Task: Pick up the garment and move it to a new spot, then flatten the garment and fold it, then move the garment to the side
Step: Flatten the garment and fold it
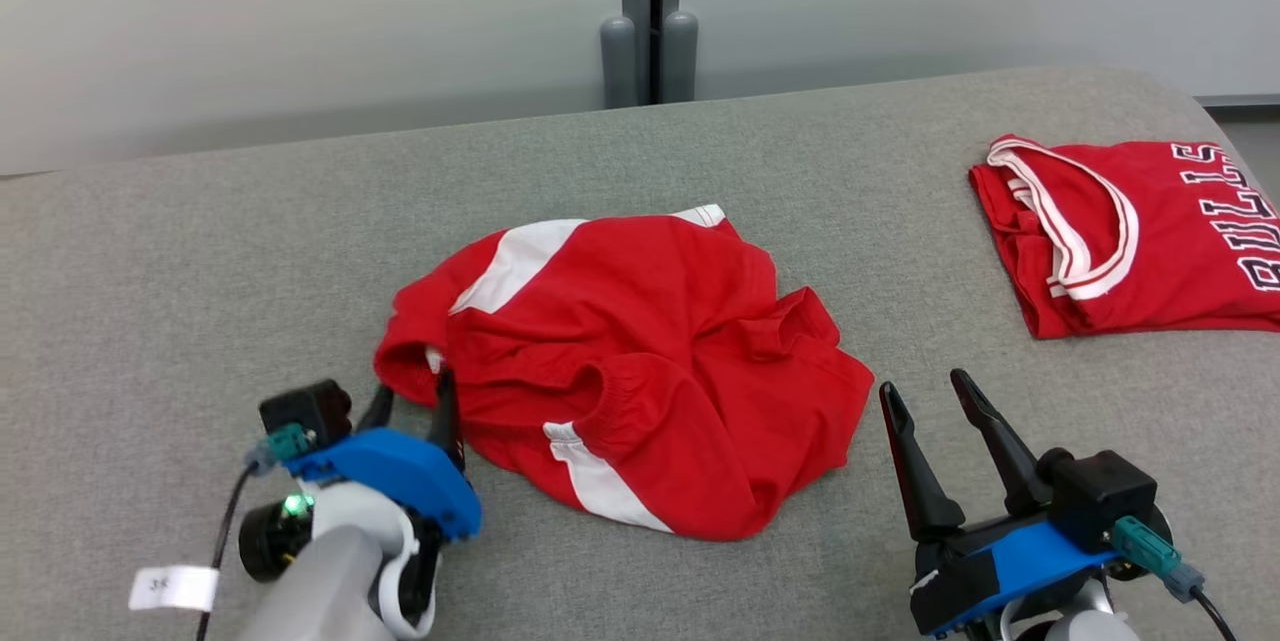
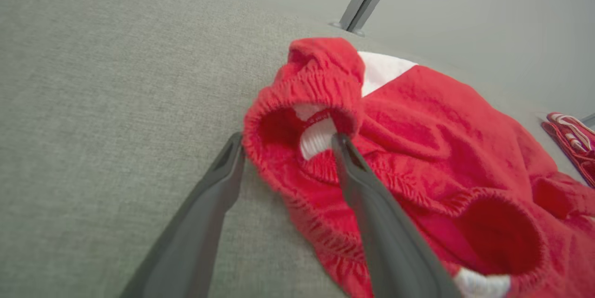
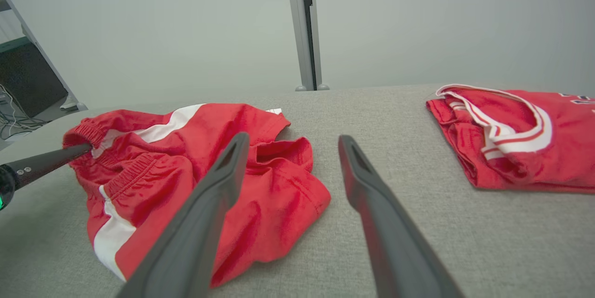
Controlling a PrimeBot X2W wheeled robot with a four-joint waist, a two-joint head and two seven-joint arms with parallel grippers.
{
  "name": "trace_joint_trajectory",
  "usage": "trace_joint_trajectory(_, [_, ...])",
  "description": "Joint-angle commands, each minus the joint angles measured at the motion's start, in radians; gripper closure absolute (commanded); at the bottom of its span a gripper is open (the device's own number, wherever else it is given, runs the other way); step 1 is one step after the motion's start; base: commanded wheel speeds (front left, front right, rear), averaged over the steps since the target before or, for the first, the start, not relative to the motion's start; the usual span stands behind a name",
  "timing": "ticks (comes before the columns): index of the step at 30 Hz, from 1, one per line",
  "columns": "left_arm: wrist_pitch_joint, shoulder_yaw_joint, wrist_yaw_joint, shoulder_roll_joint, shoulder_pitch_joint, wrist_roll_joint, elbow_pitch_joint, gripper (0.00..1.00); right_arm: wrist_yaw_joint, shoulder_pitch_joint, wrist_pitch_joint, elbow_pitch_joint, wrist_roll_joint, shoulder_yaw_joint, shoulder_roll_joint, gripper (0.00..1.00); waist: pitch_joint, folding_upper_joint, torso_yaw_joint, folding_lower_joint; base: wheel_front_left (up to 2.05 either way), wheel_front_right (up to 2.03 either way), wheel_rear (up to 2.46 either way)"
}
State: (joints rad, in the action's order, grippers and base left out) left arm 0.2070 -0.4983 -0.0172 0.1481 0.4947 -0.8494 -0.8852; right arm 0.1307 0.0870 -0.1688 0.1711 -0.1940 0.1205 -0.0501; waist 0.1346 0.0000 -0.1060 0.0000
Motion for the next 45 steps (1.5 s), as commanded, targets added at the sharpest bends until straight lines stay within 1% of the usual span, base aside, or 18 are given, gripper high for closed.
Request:
trace_joint_trajectory(1, [-0.008,-0.011,0.005,0.004,-0.026,0.006,0.006,0.0,0.0,-0.009,0.002,-0.003,0.008,-0.002,0.0,0.0,-0.009,0.0,0.01,0.0,0.0,0.0,0.0])
trace_joint_trajectory(6, [-0.007,-0.048,-0.005,0.026,-0.097,0.035,0.07,0.0,0.0,-0.021,0.008,-0.01,0.007,0.003,-0.001,0.0,-0.027,0.0,0.029,0.0,0.0,0.0,0.0])
trace_joint_trajectory(8, [-0.01,-0.067,0.005,0.036,-0.122,0.049,0.119,0.0,0.0,-0.024,0.01,-0.011,0.005,0.003,-0.001,0.0,-0.03,0.0,0.034,0.0,0.0,0.0,0.0])
trace_joint_trajectory(9, [-0.013,-0.085,0.011,0.046,-0.13,0.065,0.149,0.0,0.0,-0.024,0.01,-0.012,0.003,0.003,-0.001,0.0,-0.032,0.0,0.037,0.0,0.0,0.0,0.0])
trace_joint_trajectory(12, [-0.053,-0.153,-0.005,0.074,-0.133,0.131,0.237,0.0,0.0,-0.027,0.009,-0.014,0.0,0.003,0.0,0.0,-0.033,0.0,0.045,0.0,0.0,0.0,0.0])
trace_joint_trajectory(16, [-0.161,-0.219,-0.012,0.069,-0.094,0.17,0.35,0.0,0.0,-0.036,0.011,-0.018,0.004,0.0,-0.001,0.0,-0.029,0.0,0.047,0.0,0.0,0.0,0.0])
trace_joint_trajectory(18, [-0.236,-0.245,0.001,0.065,-0.077,0.164,0.381,0.0,0.0,-0.036,0.012,-0.019,0.004,0.002,-0.001,0.0,-0.026,0.0,0.035,0.0,0.0,0.0,0.0])
trace_joint_trajectory(20, [-0.282,-0.258,0.008,0.065,-0.047,0.166,0.406,0.0,0.0,-0.031,0.01,-0.019,0.001,0.005,0.0,0.0,-0.023,0.0,0.017,0.0,0.0,0.0,0.0])
trace_joint_trajectory(22, [-0.322,-0.268,-0.004,0.069,-0.033,0.172,0.405,0.0,0.0,-0.026,0.004,-0.017,-0.004,0.004,-0.001,0.0,-0.019,0.0,-0.003,0.0,0.0,0.0,0.0])
trace_joint_trajectory(25, [-0.414,-0.275,-0.024,0.079,-0.016,0.159,0.386,0.0,0.0,-0.022,-0.001,-0.015,-0.01,0.014,-0.001,0.0,-0.013,0.0,-0.036,0.0,0.0,0.0,0.0])
trace_joint_trajectory(29, [-0.515,-0.274,-0.034,0.096,-0.002,0.129,0.392,0.0,0.0,-0.026,-0.011,-0.01,-0.015,0.007,0.0,0.0,-0.002,0.0,-0.066,0.0,0.0,0.0,0.0])
trace_joint_trajectory(33, [-0.58,-0.264,-0.024,0.109,0.003,0.091,0.42,0.0,0.0,-0.023,-0.018,-0.004,-0.019,0.005,-0.001,0.0,0.008,0.0,-0.082,0.0,0.0,0.0,0.0])
trace_joint_trajectory(35, [-0.6,-0.262,-0.005,0.109,0.01,0.072,0.433,0.0,0.0,-0.018,-0.022,-0.001,-0.021,0.004,0.0,0.0,0.013,0.0,-0.085,0.0,0.0,0.0,0.0])
trace_joint_trajectory(36, [-0.598,-0.256,0.008,0.105,0.013,0.059,0.439,0.33,0.0,-0.016,-0.021,-0.001,-0.023,0.003,0.0,0.0,0.015,0.0,-0.086,0.0,0.0,0.0,0.0])
trace_joint_trajectory(37, [-0.588,-0.248,0.015,0.102,0.016,0.051,0.439,0.91,0.0,-0.015,-0.023,0.0,-0.024,0.002,0.0,0.0,0.017,0.0,-0.086,0.0,0.0,0.0,0.0])
trace_joint_trajectory(38, [-0.578,-0.242,0.02,0.102,0.019,0.047,0.438,1.0,0.0,-0.013,-0.025,0.0,-0.025,0.002,0.0,0.0,0.018,0.0,-0.086,0.0,0.0,0.0,0.0])
trace_joint_trajectory(41, [-0.505,-0.215,0.028,0.088,0.033,0.045,0.441,1.0,0.0,-0.007,-0.027,0.002,-0.026,-0.002,0.0,0.0,0.022,0.0,-0.083,0.0,0.0,0.0,0.0])
trace_joint_trajectory(45, [-0.397,-0.192,0.054,0.053,0.051,0.047,0.483,1.0,0.0,-0.007,-0.028,0.002,-0.02,-0.011,0.0,0.0,0.024,0.0,-0.065,0.0,0.0,0.0,0.0])
